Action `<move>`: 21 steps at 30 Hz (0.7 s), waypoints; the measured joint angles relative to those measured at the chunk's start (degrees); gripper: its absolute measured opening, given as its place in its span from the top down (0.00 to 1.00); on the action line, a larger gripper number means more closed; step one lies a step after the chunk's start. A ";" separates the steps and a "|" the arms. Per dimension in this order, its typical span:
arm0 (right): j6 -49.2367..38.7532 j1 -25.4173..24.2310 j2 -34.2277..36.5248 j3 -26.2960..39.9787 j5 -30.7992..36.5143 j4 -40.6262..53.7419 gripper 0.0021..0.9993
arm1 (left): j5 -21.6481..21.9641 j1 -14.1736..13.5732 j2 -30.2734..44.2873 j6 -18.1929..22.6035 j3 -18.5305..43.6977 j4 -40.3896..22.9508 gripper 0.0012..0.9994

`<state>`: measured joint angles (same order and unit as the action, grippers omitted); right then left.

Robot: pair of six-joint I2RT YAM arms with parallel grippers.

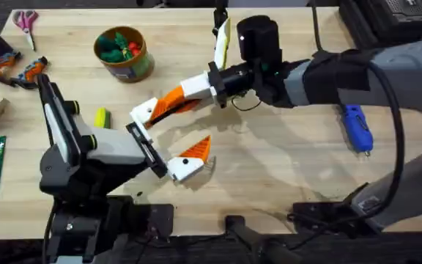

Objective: Pick up the gripper from the table and insert it into the empty holder that is missing its gripper. Then pick up a screw, insert it into the mounting hole, and use the screwdriver to tighten it. Finally, clean up the table by picking up the vegetable and placing it into the bucket.

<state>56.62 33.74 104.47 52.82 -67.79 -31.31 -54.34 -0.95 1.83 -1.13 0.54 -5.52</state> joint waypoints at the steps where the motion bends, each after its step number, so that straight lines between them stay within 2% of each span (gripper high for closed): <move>1: 0.06 -0.07 0.00 0.00 -0.26 0.08 0.97 | -0.05 0.00 0.00 0.03 0.00 0.00 0.01; 7: 0.21 -0.13 0.00 0.00 -0.64 0.48 0.85 | -0.22 -0.02 -0.02 0.63 0.04 -0.02 0.01; 14: 0.22 -0.15 0.39 -0.02 -1.70 1.12 0.65 | -1.39 -0.09 -0.09 2.09 0.07 -0.09 0.01; 17: 0.24 -0.11 0.87 -0.02 -2.79 1.36 0.55 | -2.57 -0.68 -0.19 2.71 0.09 -0.22 0.01; 21: 0.39 -1.05 1.68 -0.07 -5.04 1.64 0.35 | -3.50 -0.85 -0.66 3.64 0.09 -0.28 0.01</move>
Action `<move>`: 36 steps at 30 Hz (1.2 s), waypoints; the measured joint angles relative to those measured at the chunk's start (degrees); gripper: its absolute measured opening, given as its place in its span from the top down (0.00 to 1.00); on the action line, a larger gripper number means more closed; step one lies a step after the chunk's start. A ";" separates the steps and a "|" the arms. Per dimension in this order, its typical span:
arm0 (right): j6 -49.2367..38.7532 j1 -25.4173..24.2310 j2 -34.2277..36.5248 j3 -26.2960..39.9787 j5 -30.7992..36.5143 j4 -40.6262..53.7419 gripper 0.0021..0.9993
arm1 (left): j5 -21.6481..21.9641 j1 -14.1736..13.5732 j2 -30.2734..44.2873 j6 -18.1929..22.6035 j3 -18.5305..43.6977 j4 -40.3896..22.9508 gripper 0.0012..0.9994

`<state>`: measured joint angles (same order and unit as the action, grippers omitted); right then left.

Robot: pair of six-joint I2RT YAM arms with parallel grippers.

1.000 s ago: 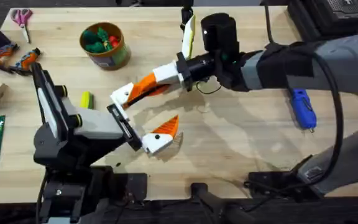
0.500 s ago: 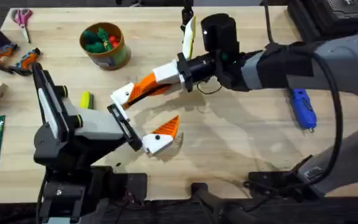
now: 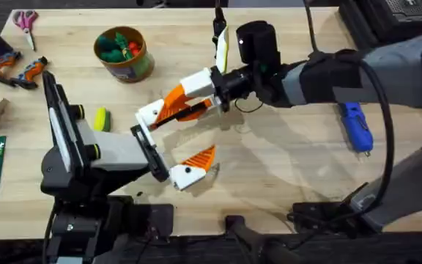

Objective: Pick up the gripper from the table and insert it into the empty holder that is missing its gripper. Then pick up a screw, insert it into the mounting hole, and use the screwdriver to tighten it. Finally, clean up the table by picking up the vegetable and placing it into the bucket.

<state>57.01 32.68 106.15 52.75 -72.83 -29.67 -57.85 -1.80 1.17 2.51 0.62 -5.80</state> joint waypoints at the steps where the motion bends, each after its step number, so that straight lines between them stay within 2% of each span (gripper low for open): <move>1: 0.02 -0.31 0.11 0.00 -0.50 0.04 0.30 | -0.23 -0.10 -0.05 0.10 0.00 -0.01 0.01; 4: 0.05 -1.63 0.11 0.00 -1.76 -0.09 0.17 | -1.05 -0.26 -0.11 0.28 0.00 -0.15 0.01; 10: -0.67 -6.74 0.11 0.00 -2.22 0.01 0.08 | -1.15 -0.26 -0.11 0.33 0.00 -0.17 0.01; 16: -7.07 -14.14 0.11 0.00 0.05 0.31 0.10 | -1.15 -0.26 -0.11 0.48 0.00 -0.15 0.01; 20: -13.96 -17.85 0.09 0.12 4.45 2.63 0.09 | -1.14 -0.26 -0.11 0.48 0.00 -0.17 0.01; 24: -24.02 -19.56 0.10 3.63 10.71 19.68 0.09 | -1.14 -0.26 -0.11 0.49 0.00 -0.15 0.01; 29: -41.16 -20.11 -0.13 15.46 23.47 49.99 0.06 | -1.15 -0.26 -0.11 0.50 0.00 -0.17 0.01; 32: -49.26 -19.27 -2.55 20.24 31.51 60.92 0.05 | -1.15 -0.26 -0.11 0.50 0.00 -0.16 0.01; 36: -55.54 -16.10 -8.55 22.45 42.05 68.46 0.05 | -1.15 -0.26 -0.11 0.50 0.00 -0.17 0.01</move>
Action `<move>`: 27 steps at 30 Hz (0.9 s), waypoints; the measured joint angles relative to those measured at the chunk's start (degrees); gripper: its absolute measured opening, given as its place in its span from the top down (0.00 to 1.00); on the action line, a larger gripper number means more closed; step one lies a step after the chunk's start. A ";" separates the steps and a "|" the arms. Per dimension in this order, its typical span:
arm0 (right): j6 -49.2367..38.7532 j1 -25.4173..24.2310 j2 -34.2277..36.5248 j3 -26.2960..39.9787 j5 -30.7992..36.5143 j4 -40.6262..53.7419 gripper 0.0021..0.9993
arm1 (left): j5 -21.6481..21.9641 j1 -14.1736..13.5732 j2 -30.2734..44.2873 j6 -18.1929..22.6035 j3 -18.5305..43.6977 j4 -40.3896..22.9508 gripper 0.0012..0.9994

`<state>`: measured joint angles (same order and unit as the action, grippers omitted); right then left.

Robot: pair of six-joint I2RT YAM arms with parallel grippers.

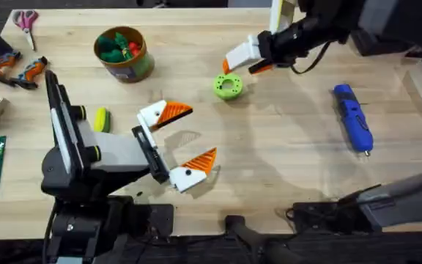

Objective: Pick up the gripper from the table and insert it into the empty holder that is missing its gripper. Then pick up a screw, insert it into the mounting hole, and use the screwdriver to tighten it. Finally, clean up the table by picking up the vegetable and placing it into the bucket.

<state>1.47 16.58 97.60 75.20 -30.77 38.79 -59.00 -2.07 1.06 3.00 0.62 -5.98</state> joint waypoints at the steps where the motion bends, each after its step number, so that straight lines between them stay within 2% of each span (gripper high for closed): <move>1: -0.86 1.09 -1.31 0.12 2.47 1.23 0.04 | 0.00 0.00 0.00 0.00 0.00 0.00 0.01; 6: -3.45 8.49 -3.97 0.20 13.62 2.84 0.04 | 0.00 0.00 0.00 0.00 0.00 0.00 0.01; 13: -4.72 18.60 -0.78 0.20 25.33 -1.45 0.01 | 0.00 0.00 0.00 0.00 0.00 0.00 0.01; 16: -4.93 19.97 1.52 0.20 27.56 -3.77 0.01 | 0.00 0.00 0.00 0.00 0.00 0.02 0.01; 24: -4.91 19.60 6.09 0.20 29.80 -9.00 0.01 | 0.00 0.00 0.00 0.00 0.00 0.01 0.01; 27: -4.91 19.51 6.77 0.20 29.91 -10.03 0.05 | 0.00 0.00 0.00 0.00 0.00 0.00 0.01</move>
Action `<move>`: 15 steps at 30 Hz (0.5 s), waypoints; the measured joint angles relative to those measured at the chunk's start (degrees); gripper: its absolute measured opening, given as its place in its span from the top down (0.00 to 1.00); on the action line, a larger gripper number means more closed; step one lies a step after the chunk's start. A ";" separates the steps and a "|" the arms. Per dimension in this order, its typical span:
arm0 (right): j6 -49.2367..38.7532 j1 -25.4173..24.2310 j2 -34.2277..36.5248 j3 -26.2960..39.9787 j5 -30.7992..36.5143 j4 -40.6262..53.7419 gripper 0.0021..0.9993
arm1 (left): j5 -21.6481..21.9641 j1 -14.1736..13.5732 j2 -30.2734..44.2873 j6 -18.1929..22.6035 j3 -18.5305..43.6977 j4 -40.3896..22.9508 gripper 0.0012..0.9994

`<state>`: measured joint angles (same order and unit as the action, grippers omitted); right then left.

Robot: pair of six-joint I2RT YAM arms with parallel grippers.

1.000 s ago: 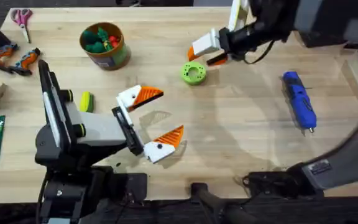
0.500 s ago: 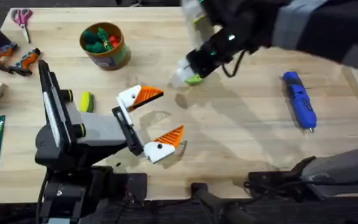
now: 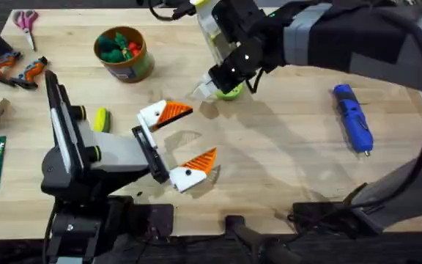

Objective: Pick up the gripper from the table and insert it into the empty holder that is missing its gripper. Then pick up a screw, insert it into the mounting hole, and use the screwdriver to tighten it. Finally, clean up the table by picking up the vegetable and placing it into the bucket.

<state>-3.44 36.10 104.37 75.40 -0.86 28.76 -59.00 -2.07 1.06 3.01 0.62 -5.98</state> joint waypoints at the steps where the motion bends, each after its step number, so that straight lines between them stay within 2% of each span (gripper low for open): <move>1: 0.02 0.00 0.24 0.00 0.00 -0.10 0.08 | 0.00 0.00 0.00 0.00 0.00 0.00 0.01; 6: 0.00 0.11 2.14 0.00 0.00 -0.16 0.14 | 0.00 0.00 0.00 0.00 0.00 0.00 0.01; 9: 0.02 0.11 3.07 0.00 -0.02 -0.12 0.25 | 0.00 0.00 0.00 0.00 0.00 0.00 0.01; 12: 0.20 0.11 3.16 0.00 0.00 -0.34 0.43 | 0.00 0.00 0.00 0.00 0.00 0.00 0.01; 15: 0.20 0.11 3.16 0.00 0.00 -0.77 0.43 | 0.00 0.00 0.00 0.00 0.00 0.02 0.01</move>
<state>-3.25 36.21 107.53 75.40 -0.86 27.99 -59.00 -2.07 1.06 3.01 0.62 -5.96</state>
